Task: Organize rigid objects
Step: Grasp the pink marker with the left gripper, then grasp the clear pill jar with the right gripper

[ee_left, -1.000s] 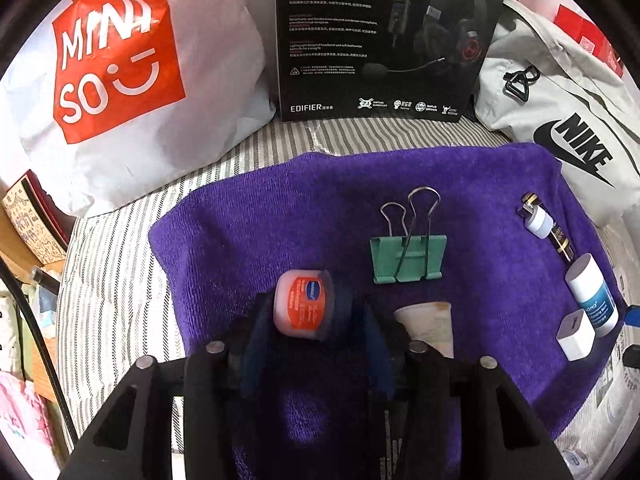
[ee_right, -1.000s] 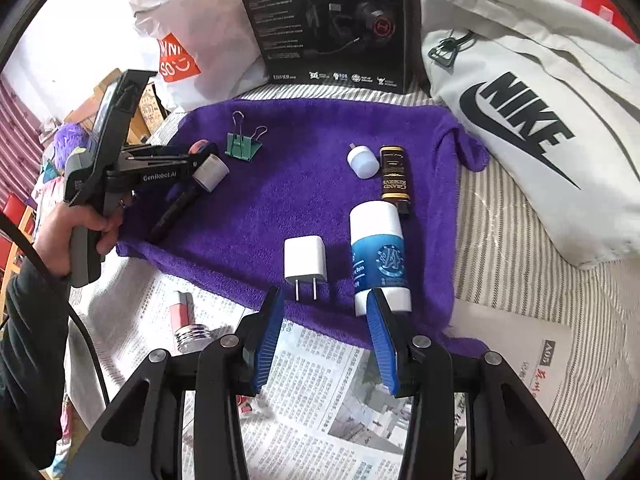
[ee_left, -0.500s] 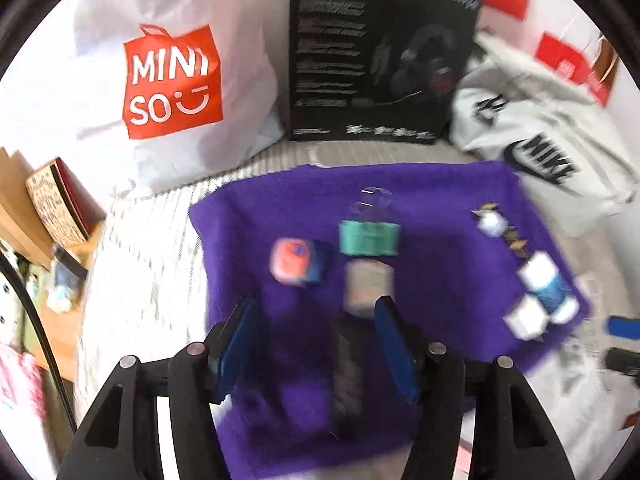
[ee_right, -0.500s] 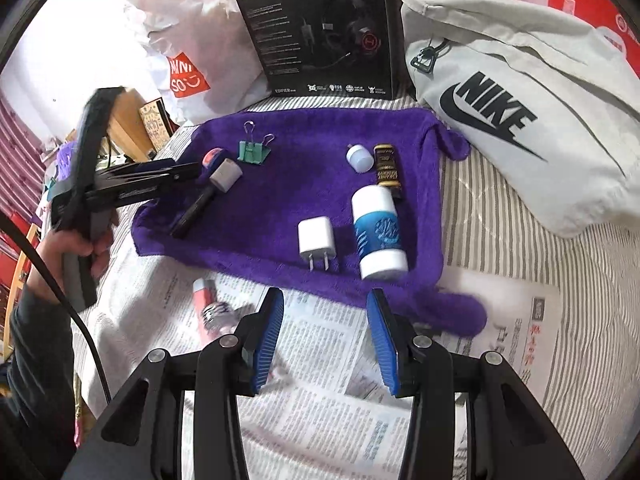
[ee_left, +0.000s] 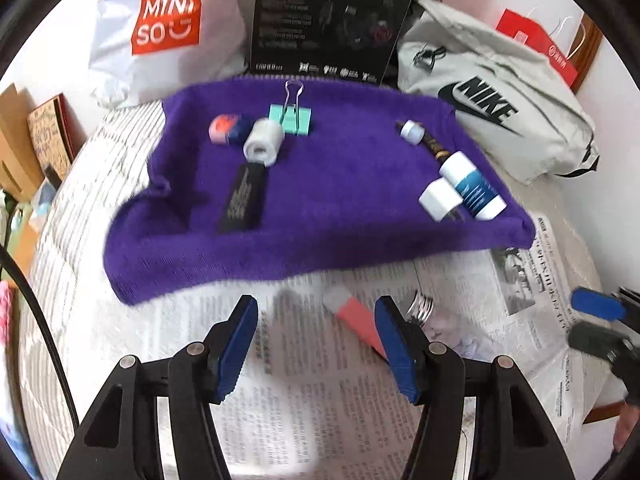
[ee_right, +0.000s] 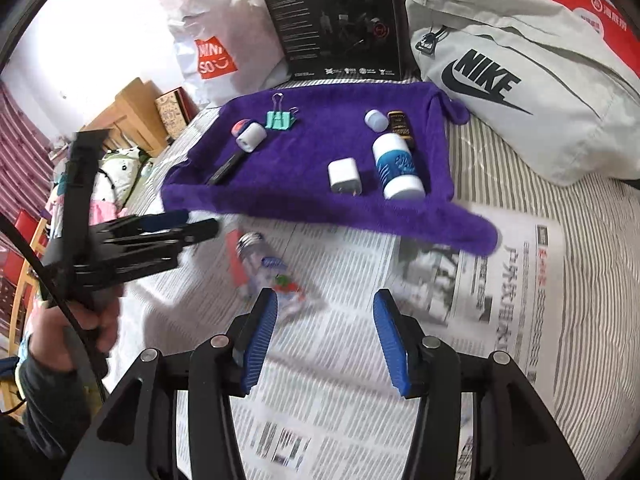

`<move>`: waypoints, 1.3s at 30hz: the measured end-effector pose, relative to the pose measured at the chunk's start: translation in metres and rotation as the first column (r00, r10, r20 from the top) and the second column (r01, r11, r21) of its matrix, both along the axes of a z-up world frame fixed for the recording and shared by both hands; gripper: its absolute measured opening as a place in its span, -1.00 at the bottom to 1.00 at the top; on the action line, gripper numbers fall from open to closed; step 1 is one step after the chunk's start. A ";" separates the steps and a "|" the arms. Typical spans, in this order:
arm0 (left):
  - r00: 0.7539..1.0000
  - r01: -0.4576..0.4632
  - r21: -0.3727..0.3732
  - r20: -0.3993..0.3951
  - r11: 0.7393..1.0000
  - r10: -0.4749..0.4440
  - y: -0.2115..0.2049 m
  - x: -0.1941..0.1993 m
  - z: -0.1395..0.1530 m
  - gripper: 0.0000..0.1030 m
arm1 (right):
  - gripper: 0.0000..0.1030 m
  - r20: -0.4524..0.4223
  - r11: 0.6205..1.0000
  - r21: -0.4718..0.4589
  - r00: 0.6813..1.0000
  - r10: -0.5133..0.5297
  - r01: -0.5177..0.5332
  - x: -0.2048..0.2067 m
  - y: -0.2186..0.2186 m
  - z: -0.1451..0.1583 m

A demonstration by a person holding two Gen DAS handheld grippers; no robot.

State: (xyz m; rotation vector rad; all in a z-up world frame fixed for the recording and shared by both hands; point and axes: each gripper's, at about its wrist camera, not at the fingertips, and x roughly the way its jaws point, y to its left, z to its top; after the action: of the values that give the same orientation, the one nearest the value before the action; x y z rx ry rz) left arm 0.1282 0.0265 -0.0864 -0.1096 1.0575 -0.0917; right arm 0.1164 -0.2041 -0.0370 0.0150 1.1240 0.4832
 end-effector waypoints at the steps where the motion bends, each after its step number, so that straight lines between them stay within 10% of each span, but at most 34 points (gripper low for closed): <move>1: 1.000 -0.009 -0.001 -0.003 1.000 0.009 0.000 -0.002 -0.001 0.14 | -0.03 0.001 1.000 0.001 1.000 0.002 -0.002 -0.006 -0.001 0.000; 26: 0.999 0.017 0.145 -0.045 0.989 -0.010 -0.031 -0.013 -0.021 0.12 | -0.02 -0.046 1.000 -0.001 0.999 0.008 -0.008 -0.030 -0.014 -0.024; 31: 0.999 0.050 0.149 -0.029 0.988 -0.047 -0.040 -0.013 -0.018 -0.63 | -0.02 -0.039 1.000 -0.010 0.999 0.021 -0.022 -0.025 -0.005 -0.027; 39: 0.999 0.028 0.109 -0.034 0.994 -0.025 -0.010 -0.024 -0.016 -0.67 | -0.02 -0.020 0.991 -0.049 0.992 0.122 -0.123 -0.004 0.036 -0.034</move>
State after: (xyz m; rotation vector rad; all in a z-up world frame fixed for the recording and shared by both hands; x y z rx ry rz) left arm 0.1039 0.0168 -0.1028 0.0024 1.0945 -0.0557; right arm 0.1121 -0.1683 -0.0713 -0.0944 1.1582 0.5647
